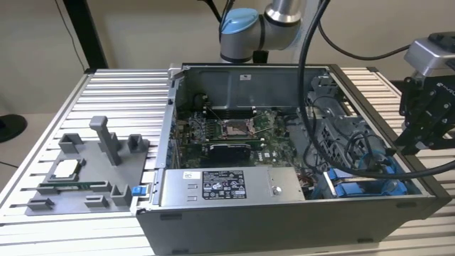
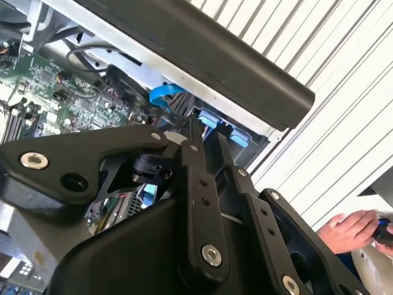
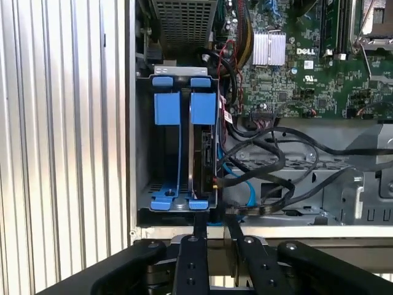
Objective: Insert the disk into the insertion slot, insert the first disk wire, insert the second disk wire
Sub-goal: 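Insert the first disk wire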
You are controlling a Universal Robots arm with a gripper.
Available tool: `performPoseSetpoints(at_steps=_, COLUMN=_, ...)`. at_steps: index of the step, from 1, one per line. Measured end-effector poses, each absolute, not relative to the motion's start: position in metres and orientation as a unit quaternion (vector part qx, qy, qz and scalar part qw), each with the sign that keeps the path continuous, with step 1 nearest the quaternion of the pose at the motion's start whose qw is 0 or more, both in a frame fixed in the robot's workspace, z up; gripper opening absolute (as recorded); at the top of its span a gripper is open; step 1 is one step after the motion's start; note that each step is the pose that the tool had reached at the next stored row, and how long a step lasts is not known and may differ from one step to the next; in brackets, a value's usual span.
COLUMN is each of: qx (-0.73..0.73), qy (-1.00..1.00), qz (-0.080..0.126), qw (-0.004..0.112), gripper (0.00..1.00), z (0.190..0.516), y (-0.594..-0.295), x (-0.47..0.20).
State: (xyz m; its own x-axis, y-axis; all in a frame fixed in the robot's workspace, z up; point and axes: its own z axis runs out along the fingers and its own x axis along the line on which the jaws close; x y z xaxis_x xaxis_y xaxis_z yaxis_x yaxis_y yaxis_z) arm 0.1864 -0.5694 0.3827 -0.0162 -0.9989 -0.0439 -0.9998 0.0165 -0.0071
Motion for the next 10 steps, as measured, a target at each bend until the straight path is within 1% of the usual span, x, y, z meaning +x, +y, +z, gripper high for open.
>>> performPoseSetpoints(at_steps=2, qx=-0.701, qy=0.713, qz=0.014, qw=0.017, gripper=0.00, z=0.3823, y=-0.5694, x=0.1912)
performPoseSetpoints(at_steps=3, qx=-0.701, qy=0.713, qz=0.017, qw=0.014, gripper=0.00, z=0.3822, y=-0.5693, x=0.1930)
performPoseSetpoints(at_steps=7, qx=-0.700, qy=0.713, qz=0.035, qw=-0.018, gripper=0.00, z=0.3822, y=-0.5693, x=0.1959)
performPoseSetpoints(at_steps=8, qx=-0.700, qy=0.713, qz=0.039, qw=-0.024, gripper=0.00, z=0.3819, y=-0.5692, x=0.1965)
performPoseSetpoints(at_steps=10, qx=-0.700, qy=0.713, qz=0.042, qw=-0.027, gripper=0.00, z=0.3809, y=-0.5684, x=0.1971)
